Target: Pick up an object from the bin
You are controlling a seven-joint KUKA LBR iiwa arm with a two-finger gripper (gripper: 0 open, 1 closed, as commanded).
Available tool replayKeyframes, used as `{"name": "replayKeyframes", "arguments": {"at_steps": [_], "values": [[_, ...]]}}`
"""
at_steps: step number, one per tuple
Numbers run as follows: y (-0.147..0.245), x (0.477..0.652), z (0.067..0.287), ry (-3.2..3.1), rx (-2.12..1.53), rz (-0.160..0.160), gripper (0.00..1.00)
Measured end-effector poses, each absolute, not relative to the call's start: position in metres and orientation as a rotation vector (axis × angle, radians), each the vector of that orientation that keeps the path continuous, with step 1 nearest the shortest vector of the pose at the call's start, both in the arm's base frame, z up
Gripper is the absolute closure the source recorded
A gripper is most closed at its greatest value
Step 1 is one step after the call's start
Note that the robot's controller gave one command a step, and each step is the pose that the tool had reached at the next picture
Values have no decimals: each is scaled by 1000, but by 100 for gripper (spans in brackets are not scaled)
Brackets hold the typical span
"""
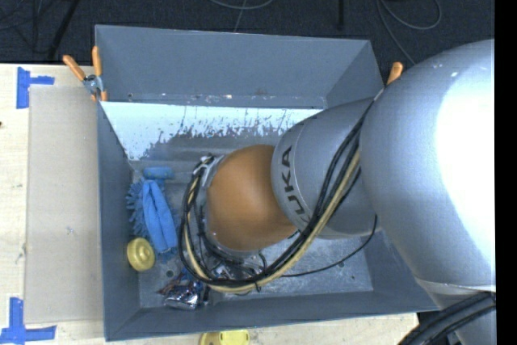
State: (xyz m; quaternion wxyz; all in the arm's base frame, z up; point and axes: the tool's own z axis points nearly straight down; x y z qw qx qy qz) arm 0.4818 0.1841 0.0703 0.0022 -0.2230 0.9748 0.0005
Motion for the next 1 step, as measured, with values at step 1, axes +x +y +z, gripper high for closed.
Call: {"name": "replayKeyframes", "arguments": {"at_steps": [1], "values": [[184,482,70,3059,-698,1,100]]}}
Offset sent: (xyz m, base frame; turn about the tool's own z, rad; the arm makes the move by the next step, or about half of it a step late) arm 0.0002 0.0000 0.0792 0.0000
